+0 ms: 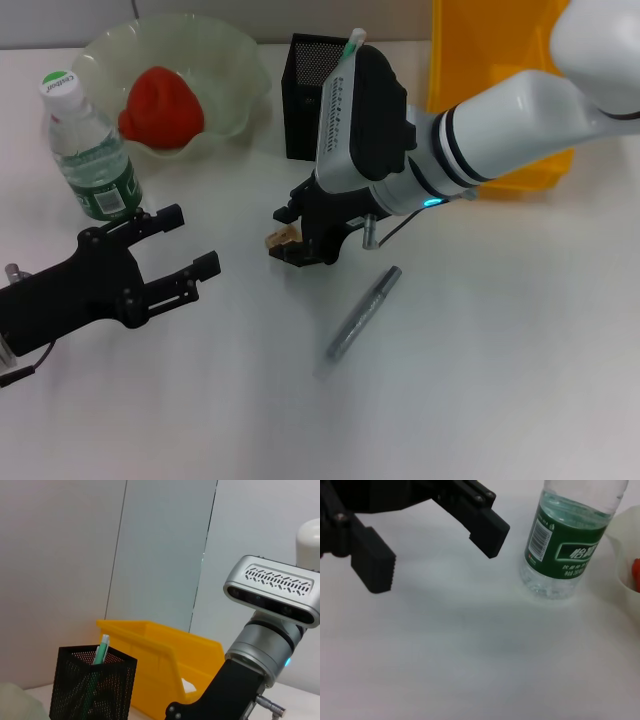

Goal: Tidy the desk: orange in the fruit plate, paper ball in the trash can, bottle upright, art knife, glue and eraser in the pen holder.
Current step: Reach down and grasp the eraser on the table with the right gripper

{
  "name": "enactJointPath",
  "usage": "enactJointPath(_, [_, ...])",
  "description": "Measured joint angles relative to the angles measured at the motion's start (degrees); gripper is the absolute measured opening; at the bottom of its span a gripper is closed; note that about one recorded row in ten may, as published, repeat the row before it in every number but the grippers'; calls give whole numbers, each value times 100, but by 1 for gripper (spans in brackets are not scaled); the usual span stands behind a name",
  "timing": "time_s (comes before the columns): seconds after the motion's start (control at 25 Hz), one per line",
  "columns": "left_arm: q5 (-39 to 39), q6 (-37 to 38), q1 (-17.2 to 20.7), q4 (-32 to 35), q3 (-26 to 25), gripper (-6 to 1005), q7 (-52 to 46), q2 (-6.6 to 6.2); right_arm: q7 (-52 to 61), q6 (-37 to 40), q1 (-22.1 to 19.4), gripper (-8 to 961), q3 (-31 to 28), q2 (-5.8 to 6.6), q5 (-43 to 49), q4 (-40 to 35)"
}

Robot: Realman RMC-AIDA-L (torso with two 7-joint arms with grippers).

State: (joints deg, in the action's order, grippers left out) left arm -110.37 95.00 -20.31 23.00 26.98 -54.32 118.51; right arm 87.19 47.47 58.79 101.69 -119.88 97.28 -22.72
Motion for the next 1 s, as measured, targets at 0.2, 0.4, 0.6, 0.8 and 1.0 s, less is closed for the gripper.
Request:
enactJointPath(0.2, [16,1,-8,-4,0,787,0,3,-9,-8,3,453,52,0,-16,57])
enactJointPath(0.4, [66,7,-24,-68,0,787,14,6,-9,-31,-3,453,94,0,-19,79])
enactJointPath(0.6, [71,10,-34,-70,0,786,17,5,-11,-78,-2,452,98,0,-41,94])
enactJointPath(0.8, [71,10,-72,-135,0,786,52,4,-22,-166,0,452,98,0,-86,116])
enactJointPath(1.0, [75,10,-91,-201,0,786,132,4,-24,-168,1,452,97,0,-129,121])
